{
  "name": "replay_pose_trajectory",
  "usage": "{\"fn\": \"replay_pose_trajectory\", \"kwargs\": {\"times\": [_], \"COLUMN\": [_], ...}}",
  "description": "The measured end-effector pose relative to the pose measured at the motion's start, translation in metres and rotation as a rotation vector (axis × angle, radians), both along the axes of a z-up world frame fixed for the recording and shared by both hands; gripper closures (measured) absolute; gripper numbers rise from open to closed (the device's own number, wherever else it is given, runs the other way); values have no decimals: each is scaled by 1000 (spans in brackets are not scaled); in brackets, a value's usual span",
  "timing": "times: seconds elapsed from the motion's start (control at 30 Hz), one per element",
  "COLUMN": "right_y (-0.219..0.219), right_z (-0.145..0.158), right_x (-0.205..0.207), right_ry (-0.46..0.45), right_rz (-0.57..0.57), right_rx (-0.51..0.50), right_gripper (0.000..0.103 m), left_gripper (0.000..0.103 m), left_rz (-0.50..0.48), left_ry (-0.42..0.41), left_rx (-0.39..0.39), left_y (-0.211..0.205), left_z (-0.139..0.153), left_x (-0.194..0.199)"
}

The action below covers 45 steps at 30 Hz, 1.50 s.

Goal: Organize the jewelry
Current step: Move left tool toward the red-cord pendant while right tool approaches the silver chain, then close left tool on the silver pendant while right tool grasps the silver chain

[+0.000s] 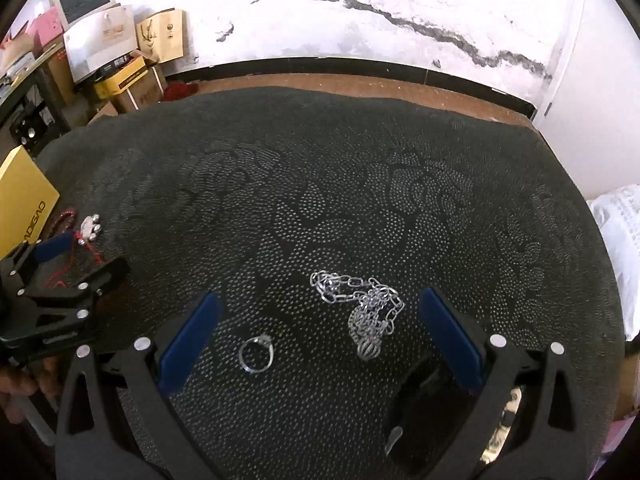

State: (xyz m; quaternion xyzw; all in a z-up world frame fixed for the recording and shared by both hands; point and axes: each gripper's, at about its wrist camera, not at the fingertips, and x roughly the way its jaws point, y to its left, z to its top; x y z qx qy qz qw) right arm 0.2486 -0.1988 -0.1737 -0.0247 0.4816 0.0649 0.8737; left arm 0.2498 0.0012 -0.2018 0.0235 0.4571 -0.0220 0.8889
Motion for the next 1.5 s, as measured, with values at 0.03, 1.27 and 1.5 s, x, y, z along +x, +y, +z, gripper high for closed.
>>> {"fn": "replay_pose_trajectory", "kwargs": {"times": [0.03,1.27,1.5], "right_y": [0,6,-6], "right_z": [-2,-11,-7], "right_x": [2,10,5], "right_ry": [2,29,33], "right_rz": [1,63,97], "right_rx": [-6,-25,-13], "right_gripper": [6,33,61], "left_gripper": [5,32,65], "left_rz": [3,12,7], "left_ry": [-1,-34,-51], "left_rx": [2,9,13], "left_y": [0,-2,-7], "left_z": [0,4,6], "left_x": [1,2,-2]}}
